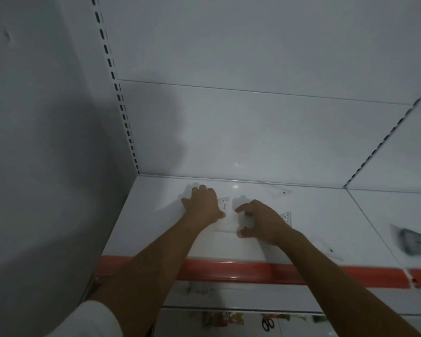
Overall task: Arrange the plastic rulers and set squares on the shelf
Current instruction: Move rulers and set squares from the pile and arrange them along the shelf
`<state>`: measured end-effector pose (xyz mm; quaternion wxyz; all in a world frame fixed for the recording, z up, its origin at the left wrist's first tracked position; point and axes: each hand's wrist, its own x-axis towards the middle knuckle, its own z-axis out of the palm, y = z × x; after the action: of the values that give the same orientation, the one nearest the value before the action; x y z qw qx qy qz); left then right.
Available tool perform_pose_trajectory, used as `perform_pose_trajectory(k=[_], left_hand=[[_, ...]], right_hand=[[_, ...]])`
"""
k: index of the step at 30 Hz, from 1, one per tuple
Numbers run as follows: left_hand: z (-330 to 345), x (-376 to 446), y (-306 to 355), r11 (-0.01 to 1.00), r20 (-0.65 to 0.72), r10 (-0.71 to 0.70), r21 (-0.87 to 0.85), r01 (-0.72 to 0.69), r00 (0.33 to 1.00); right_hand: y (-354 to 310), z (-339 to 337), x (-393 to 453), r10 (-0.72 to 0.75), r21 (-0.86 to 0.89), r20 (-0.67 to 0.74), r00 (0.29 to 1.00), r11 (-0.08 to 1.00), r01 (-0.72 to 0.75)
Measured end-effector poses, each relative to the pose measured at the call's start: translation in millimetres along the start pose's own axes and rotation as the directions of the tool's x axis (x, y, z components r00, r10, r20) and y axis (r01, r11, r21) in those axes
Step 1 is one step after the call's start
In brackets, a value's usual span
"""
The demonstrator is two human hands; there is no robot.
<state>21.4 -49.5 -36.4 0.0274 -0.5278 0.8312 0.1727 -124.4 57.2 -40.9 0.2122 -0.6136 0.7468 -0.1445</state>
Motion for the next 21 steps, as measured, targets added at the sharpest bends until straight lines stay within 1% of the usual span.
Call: perform_pose_trajectory(k=[4,7,10,12,21], left_hand=[[-5,6,0,1.0,0.033,-0.024,0.003,0.024,0.999],[-1,10,-5,0.999,0.031,-0.036,-0.008,0.036,0.999],[6,11,-8,0.996,0.013,-0.043,-0.072,0.044,0.999],[7,10,-10,0.992,0.006,-0.053,-0.111,0.053,0.999],[11,9,-8,0.987,0.0,-0.092,-0.133,0.092,0.996]], right_hand=[[3,1,3,-0.027,-0.03,0.035,0.999,0.999,0.028],[3,-1,8,-0.02,-0.04,0.079,0.997,0.999,0.023],[0,-1,14,-0.006,-0.05,0.164,0.986,0.999,0.014],[-3,-2,17,0.0,-0.044,0.196,0.981,0.999,0.009],[-3,-5,20,-0.001,0.029,0.22,0.976,1.0,-0.006]])
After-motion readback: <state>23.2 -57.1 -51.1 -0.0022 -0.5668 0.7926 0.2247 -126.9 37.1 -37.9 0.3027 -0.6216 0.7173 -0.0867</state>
